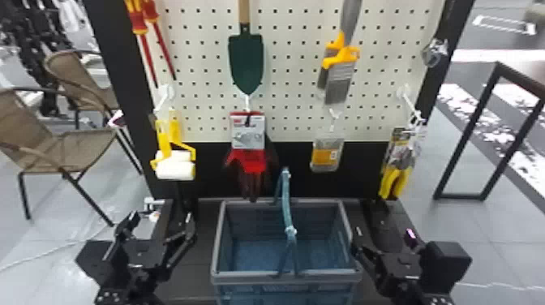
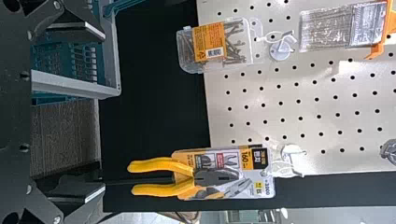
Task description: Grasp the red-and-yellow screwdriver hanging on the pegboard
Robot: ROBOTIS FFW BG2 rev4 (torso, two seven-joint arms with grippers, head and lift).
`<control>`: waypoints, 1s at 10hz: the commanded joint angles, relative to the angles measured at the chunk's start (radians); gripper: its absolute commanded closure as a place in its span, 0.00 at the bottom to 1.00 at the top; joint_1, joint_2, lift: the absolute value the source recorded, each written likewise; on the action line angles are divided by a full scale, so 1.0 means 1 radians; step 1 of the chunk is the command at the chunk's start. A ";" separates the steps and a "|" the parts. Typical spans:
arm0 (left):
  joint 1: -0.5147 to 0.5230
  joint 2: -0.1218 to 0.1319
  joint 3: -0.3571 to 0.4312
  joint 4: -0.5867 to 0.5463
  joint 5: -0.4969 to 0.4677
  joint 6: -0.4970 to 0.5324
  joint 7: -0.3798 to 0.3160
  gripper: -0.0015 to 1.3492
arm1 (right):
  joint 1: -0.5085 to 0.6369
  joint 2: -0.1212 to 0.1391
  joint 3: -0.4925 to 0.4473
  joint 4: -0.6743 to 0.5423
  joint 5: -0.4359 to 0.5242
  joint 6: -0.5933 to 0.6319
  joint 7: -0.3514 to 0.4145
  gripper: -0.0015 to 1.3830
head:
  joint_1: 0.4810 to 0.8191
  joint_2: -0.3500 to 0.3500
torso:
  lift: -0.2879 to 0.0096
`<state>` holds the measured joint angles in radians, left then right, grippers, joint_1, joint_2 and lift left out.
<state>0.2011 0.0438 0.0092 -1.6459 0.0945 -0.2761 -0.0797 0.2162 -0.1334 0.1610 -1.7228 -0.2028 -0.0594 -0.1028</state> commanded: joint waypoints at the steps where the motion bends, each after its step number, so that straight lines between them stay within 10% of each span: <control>1: 0.001 0.001 0.000 0.000 0.001 0.000 0.000 0.09 | 0.000 0.000 0.000 0.000 -0.001 0.000 0.000 0.12 | 0.20 0.50 | 0.63; 10: 0.007 -0.001 0.005 -0.038 -0.021 0.044 0.000 0.09 | 0.003 0.000 0.000 -0.003 0.000 0.000 0.000 0.12 | 0.20 0.50 | 0.63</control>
<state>0.2078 0.0425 0.0121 -1.6721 0.0812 -0.2445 -0.0797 0.2190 -0.1334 0.1610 -1.7256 -0.2025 -0.0598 -0.1028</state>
